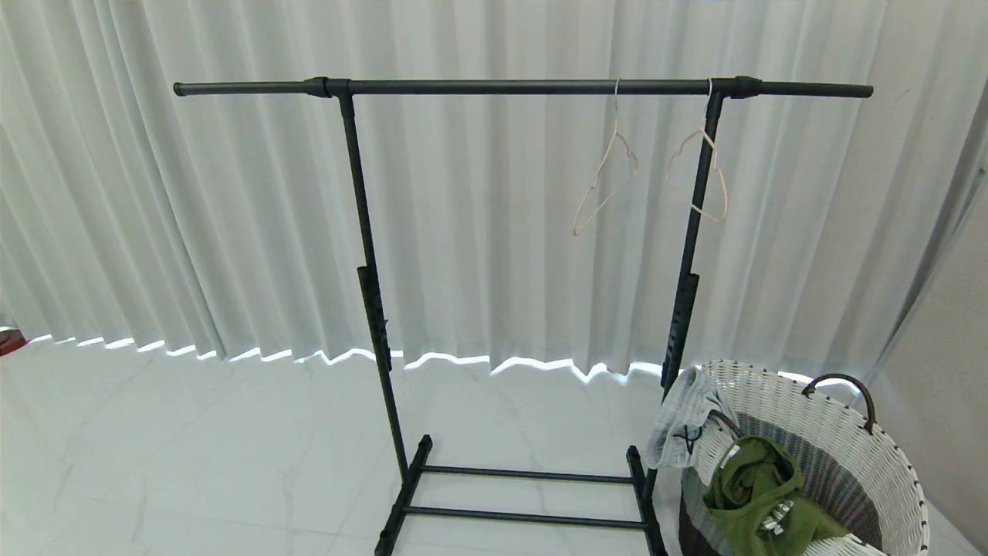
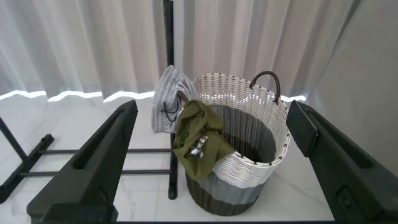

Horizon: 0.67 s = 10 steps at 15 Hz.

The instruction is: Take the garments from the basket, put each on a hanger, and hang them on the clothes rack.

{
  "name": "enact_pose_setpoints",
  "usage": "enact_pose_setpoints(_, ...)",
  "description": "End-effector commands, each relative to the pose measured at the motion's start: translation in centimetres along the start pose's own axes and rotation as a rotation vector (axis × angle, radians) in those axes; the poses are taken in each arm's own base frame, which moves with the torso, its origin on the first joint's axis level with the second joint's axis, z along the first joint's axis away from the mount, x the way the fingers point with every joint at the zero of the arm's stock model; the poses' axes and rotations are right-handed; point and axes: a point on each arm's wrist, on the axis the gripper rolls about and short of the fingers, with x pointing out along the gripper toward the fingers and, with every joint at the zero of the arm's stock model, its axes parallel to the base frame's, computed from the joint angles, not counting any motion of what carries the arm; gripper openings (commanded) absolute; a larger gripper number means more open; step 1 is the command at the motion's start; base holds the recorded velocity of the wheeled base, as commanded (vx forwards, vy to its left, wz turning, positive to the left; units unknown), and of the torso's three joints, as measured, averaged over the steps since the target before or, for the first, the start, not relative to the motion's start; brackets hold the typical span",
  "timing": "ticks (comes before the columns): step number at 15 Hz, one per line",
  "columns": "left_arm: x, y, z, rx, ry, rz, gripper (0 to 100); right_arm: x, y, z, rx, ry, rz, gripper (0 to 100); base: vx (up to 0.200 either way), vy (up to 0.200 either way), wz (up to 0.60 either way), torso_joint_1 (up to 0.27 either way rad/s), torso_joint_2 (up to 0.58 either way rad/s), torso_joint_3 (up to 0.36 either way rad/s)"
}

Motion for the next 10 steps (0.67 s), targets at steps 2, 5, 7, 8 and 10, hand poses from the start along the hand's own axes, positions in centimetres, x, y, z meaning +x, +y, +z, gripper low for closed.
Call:
enact_pose_setpoints(2,0.00,0.00,0.00,0.000,0.000,0.000,100,0.00,0.00,0.00,0.000,0.000,0.000,100,0.200,0.000,0.00,-0.005,0.00,0.010)
enact_pose_setpoints(5,0.00,0.00,0.00,0.002,0.000,0.000,100,0.00,0.00,-0.02,-0.002,0.001,0.000,100,0.200,0.000,0.00,0.005,0.00,0.001)
enact_pose_setpoints(7,0.01,0.00,0.00,0.005,0.002,-0.002,100,0.00,0.00,-0.02,-0.010,0.001,0.000,100,0.200,0.000,0.00,0.005,0.00,0.002)
enact_pose_setpoints(8,0.01,0.00,0.00,0.011,0.002,-0.002,100,0.00,0.00,-0.02,-0.014,0.001,0.000,100,0.200,0.000,0.00,-0.007,0.00,0.002)
enact_pose_setpoints(10,0.00,-0.01,0.00,0.025,0.000,-0.003,100,0.00,0.00,-0.02,-0.008,0.001,0.000,100,0.200,0.000,0.00,0.005,0.00,0.005)
